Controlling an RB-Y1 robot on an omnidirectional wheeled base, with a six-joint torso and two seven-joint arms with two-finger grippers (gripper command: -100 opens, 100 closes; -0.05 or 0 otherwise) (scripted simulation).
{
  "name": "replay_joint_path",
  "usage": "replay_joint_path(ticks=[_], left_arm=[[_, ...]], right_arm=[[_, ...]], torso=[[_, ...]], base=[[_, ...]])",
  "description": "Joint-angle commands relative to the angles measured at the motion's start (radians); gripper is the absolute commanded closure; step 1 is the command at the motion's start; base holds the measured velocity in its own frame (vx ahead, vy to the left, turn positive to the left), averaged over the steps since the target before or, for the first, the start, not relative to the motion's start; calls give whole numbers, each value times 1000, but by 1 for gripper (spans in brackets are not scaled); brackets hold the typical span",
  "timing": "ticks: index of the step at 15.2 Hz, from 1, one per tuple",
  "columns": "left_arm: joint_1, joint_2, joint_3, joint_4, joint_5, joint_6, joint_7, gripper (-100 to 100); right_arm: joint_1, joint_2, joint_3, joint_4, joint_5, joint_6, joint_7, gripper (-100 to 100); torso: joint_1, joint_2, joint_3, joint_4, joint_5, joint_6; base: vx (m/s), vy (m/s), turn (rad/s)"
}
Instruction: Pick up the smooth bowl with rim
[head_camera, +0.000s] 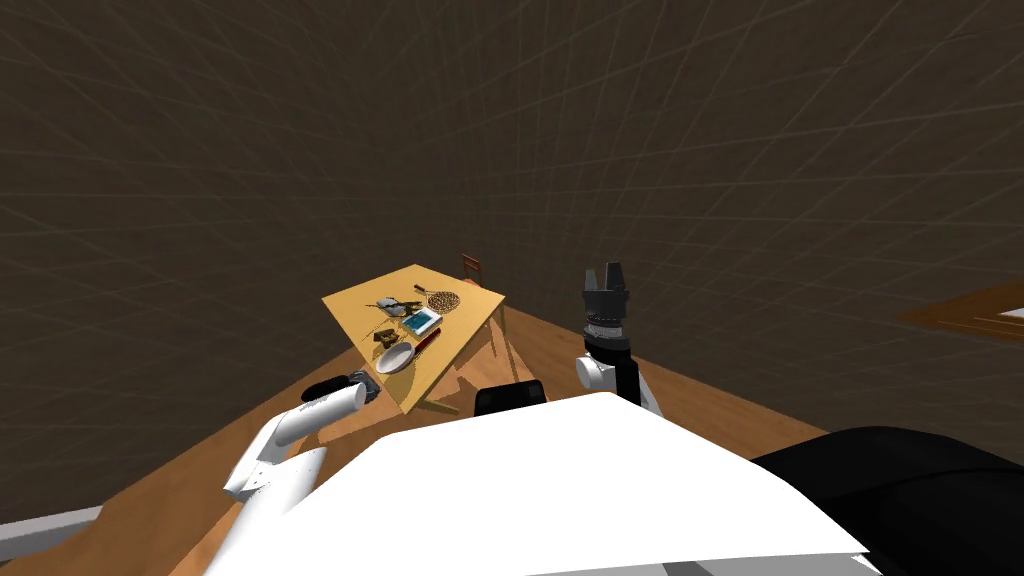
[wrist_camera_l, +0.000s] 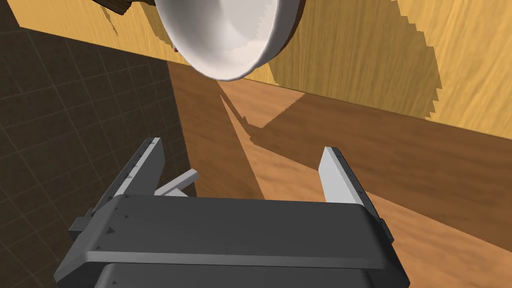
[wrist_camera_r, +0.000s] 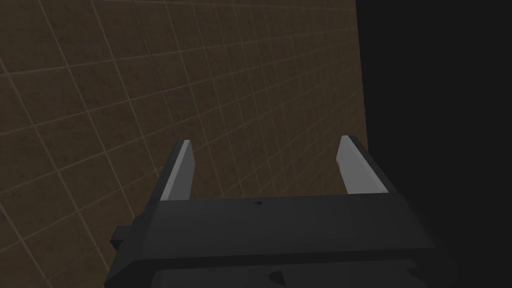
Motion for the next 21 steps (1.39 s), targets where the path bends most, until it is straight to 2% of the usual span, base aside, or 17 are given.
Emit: replay_joint_path(ticks=[1, 3, 4, 6, 7, 8, 9, 10, 11, 12, 13, 14, 15, 18, 20, 21], left_arm=[[-13, 3, 30, 38, 14, 50, 22, -100], [-13, 3, 30, 38, 14, 74, 22, -100], [-20, 3, 52, 61, 24, 104, 37, -100], [-20, 3, 52, 61, 24, 121, 37, -100], [-27, 2, 74, 83, 34, 156, 52, -100], [-27, 2, 74, 83, 34, 165, 52, -100], [-33, 1, 95, 104, 44, 194, 66, -100], [-33, 1, 95, 104, 44, 205, 66, -100], [-38, 0, 115, 124, 54, 233, 79, -100], [-38, 0, 115, 124, 54, 243, 79, -100], [-43, -2, 134, 142, 63, 275, 92, -100], [-43, -2, 134, 142, 63, 277, 92, -100], [-48, -3, 152, 160, 72, 309, 104, -100], [-52, -5, 169, 175, 80, 337, 114, -100], [-58, -7, 199, 201, 94, 383, 132, -100], [-58, -7, 199, 201, 94, 383, 132, -100]], right_arm=[[0, 0, 0, 0, 0, 0, 0, 0], [0, 0, 0, 0, 0, 0, 0, 0], [0, 0, 0, 0, 0, 0, 0, 0], [0, 0, 0, 0, 0, 0, 0, 0], [0, 0, 0, 0, 0, 0, 0, 0], [0, 0, 0, 0, 0, 0, 0, 0], [0, 0, 0, 0, 0, 0, 0, 0], [0, 0, 0, 0, 0, 0, 0, 0], [0, 0, 0, 0, 0, 0, 0, 0], [0, 0, 0, 0, 0, 0, 0, 0], [0, 0, 0, 0, 0, 0, 0, 0], [0, 0, 0, 0, 0, 0, 0, 0], [0, 0, 0, 0, 0, 0, 0, 0], [0, 0, 0, 0, 0, 0, 0, 0], [0, 0, 0, 0, 0, 0, 0, 0], [0, 0, 0, 0, 0, 0, 0, 0]], torso=[[0, 0, 0, 0, 0, 0], [1, -1, 0, 0, 0, 0], [1, 0, 0, 0, 0, -1], [1, -1, 0, 0, 0, 0], [0, 0, 0, 0, 0, -1], [0, 0, 0, 0, 0, 0], [0, -1, 0, 0, 0, 0], [0, -1, -1, 0, 0, 0], [1, -1, -1, 0, 0, 0], [1, -2, -1, 0, 0, 0], [1, -2, -1, 0, 0, 0], [2, -2, -1, 0, 0, 0], [2, -2, -1, -1, 0, 0], [2, -3, -2, -1, 1, 0], [1, -3, -2, -1, 0, 0], [2, -3, -2, -1, 0, 0]], base=[[37, 14, -335], [33, 23, -137], [35, 17, -139], [32, 16, -126], [33, 13, -156], [36, 13, -199], [43, 15, -235], [51, 29, -169], [49, 32, -180], [47, 30, -145], [64, 40, -154], [60, 42, -153], [54, 43, -168], [59, 41, -137], [62, 39, -154], [62, 50, -119]])
